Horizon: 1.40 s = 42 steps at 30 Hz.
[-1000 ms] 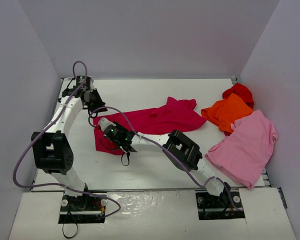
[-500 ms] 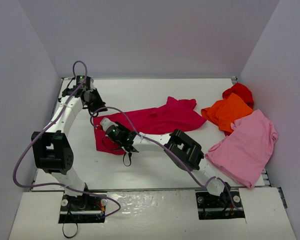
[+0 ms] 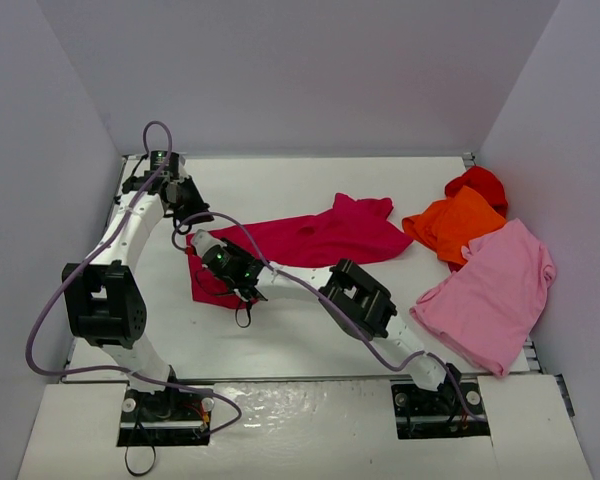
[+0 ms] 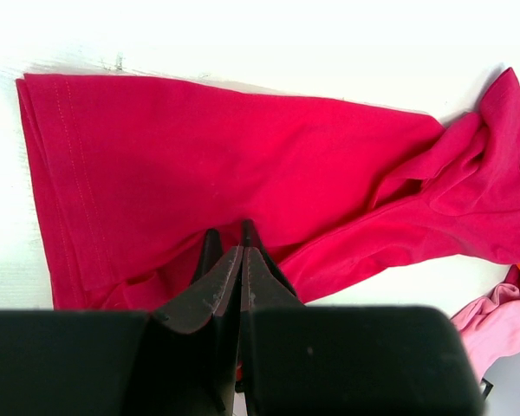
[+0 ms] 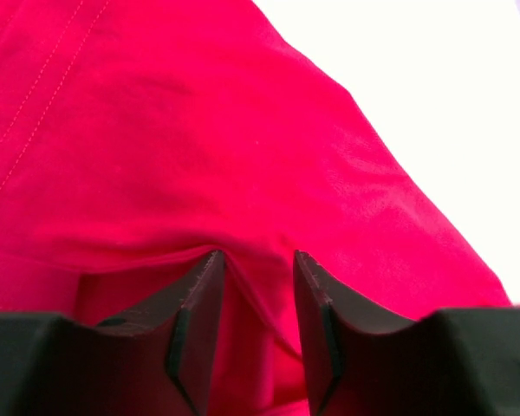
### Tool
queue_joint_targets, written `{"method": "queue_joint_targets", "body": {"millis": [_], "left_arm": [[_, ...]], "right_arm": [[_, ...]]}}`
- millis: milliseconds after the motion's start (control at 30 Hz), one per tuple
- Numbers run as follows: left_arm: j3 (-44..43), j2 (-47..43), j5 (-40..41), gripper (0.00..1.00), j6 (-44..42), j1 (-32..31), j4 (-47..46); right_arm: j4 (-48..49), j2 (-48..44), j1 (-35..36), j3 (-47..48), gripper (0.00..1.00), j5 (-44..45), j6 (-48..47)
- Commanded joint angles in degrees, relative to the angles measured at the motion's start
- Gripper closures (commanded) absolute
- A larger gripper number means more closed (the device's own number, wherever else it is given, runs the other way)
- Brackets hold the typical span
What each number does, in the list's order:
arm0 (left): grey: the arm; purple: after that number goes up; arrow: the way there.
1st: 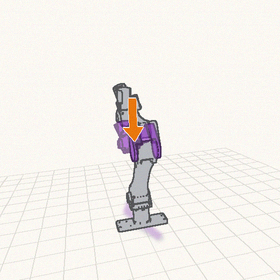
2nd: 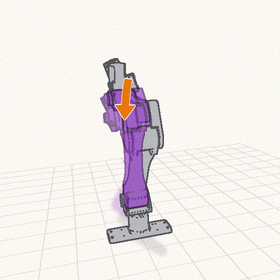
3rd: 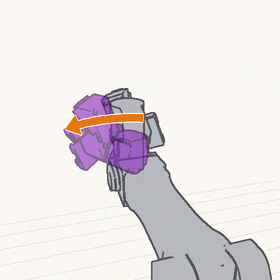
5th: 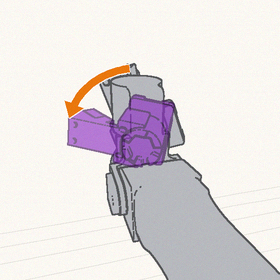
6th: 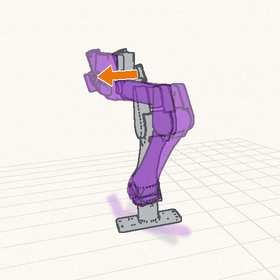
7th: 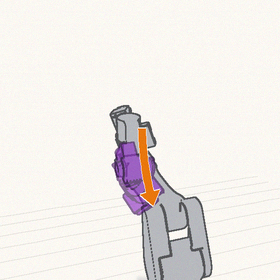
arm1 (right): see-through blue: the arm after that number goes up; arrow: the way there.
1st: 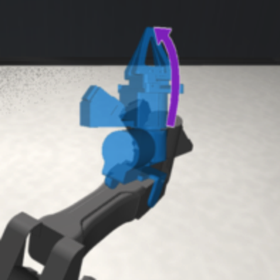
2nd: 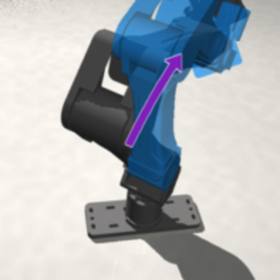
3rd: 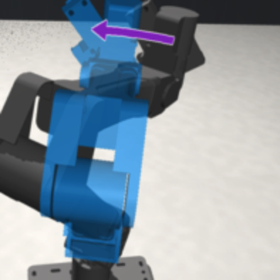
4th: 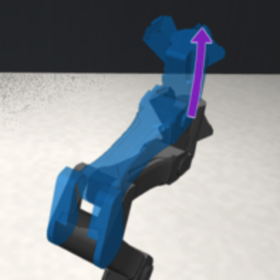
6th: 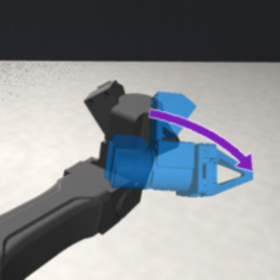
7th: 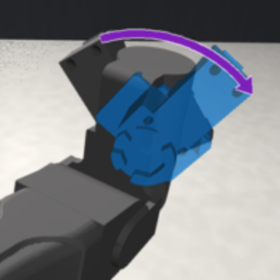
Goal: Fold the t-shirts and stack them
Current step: Flatten out the tshirt
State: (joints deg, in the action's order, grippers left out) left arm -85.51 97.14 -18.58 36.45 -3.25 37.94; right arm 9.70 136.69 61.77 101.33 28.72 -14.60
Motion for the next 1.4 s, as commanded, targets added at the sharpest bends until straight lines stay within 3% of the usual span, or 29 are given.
{"method": "queue_joint_targets", "body": {"millis": [0,100,133,433,800,1200,1367], "left_arm": [[-1.1,-3.0,-1.7,1.0,0.3,0.3,-1.8],[-1.1,-2.9,-1.9,1.0,0.3,0.3,-1.9],[-1.1,-3.0,-1.9,1.0,0.3,0.3,-1.9],[-0.2,-4.3,-1.9,1.0,0.6,0.3,-3.2],[5.2,-15.5,-3.5,1.0,1.7,0.3,-13.7],[8.2,-17.5,-13.0,1.0,4.1,0.5,-22.6],[8.5,-17.6,-13.8,1.0,4.2,0.6,-23.5]], "right_arm": [[1.7,-0.4,-1.1,2.3,0.84,2.5,-0.7],[1.8,-0.8,-1.1,1.8,0.99,2.2,-0.8],[1.8,-1.1,-1.0,1.6,1.0,2.3,-0.8],[7.2,-5.9,-1.6,-1.2,1.0,5.3,-4.5],[14.7,-5.0,-7.0,2.8,1.0,5.1,-6.5],[31.1,0.9,-14.3,9.1,1.0,-3.2,-3.1],[33.1,8.5,-15.6,18.9,1.0,-3.8,-3.2]]}}
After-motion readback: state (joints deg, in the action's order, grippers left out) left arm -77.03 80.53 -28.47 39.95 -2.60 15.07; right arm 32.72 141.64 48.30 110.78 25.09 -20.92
